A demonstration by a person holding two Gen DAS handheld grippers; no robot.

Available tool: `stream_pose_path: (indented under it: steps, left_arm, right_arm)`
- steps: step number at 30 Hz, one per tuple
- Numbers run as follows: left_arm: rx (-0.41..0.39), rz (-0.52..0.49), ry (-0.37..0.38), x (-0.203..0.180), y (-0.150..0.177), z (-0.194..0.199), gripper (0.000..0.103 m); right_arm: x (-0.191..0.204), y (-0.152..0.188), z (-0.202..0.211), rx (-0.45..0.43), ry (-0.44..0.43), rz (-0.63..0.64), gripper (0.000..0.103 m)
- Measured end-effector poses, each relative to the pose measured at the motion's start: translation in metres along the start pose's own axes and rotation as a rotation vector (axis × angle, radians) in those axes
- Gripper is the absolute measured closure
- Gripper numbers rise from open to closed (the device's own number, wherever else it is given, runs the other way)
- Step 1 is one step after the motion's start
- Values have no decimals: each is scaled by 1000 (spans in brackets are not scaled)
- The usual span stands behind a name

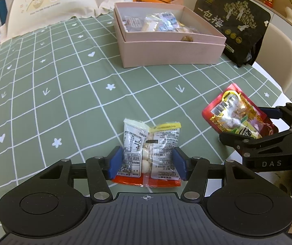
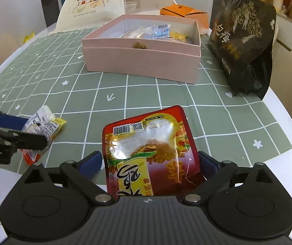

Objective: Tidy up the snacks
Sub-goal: 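Grasp the red snack bag with right tool while left tool grasps the white-orange candy packet, then drop the red bag into the pink box with right tool while left tool drops the candy packet in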

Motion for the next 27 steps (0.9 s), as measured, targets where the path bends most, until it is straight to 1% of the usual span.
stream_pose_path:
  steps: [2, 3, 4, 5, 7, 8, 12, 16, 19, 20, 22, 23, 25, 27]
  left_arm:
    - [0, 1, 1, 0, 0, 0, 43]
    - [-1, 2, 1, 0, 0, 0, 43]
    - [-1, 3, 2, 0, 0, 0, 43]
    - [-1, 3, 2, 0, 0, 0, 43]
    - [-1, 4, -1, -1, 0, 0, 43]
    - [-1, 5, -1, -1, 0, 0, 43]
    - [-2, 2, -3, -1, 0, 0, 42]
    - [2, -6, -6, -2, 0, -1, 42]
    - [9, -11, -5, -2, 0, 0, 43]
    - [15, -9, 4, -2, -1, 0, 47]
    - [3, -6, 50, -2, -3, 6, 50]
    - [-15, -7, 76, -3, -5, 12, 50]
    - [-86, -11, 124, -5, -14, 34, 51]
    - [-190, -19, 153, -7, -37, 64, 51]
  right_arm:
    - [-1, 1, 0, 3, -5, 10, 3]
    - [-2, 0, 0, 18, -13, 26, 3]
    - [-2, -1, 2, 39, -18, 36, 10]
    - [-1, -2, 6, 54, -21, 46, 25]
    - [3, -4, 15, 84, -66, 63, 38]
    - [5, -5, 20, 93, -68, 65, 40]
    - [14, -5, 40, 48, -53, 70, 43]
    - [10, -12, 60, -5, -87, 23, 43]
    - [6, -16, 68, -30, -75, 1, 43]
    - [4, -17, 70, -33, -69, -2, 42]
    - [0, -17, 70, -33, -51, -13, 42]
    - [-2, -16, 70, -31, -45, -20, 42]
    - [-8, -15, 72, -29, -35, -37, 42]
    - [-14, -13, 78, -37, -28, -68, 42]
Point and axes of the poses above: each gripper's, at about its wrist camera, not at the fingertips, and z roughly against the way its jaws point, x to its left, y to its underside, the point moved 2 cm from there along -z, roughly the way its jaws point, and after that the axes turned 12 degrees about x, right-handed, at the moved point
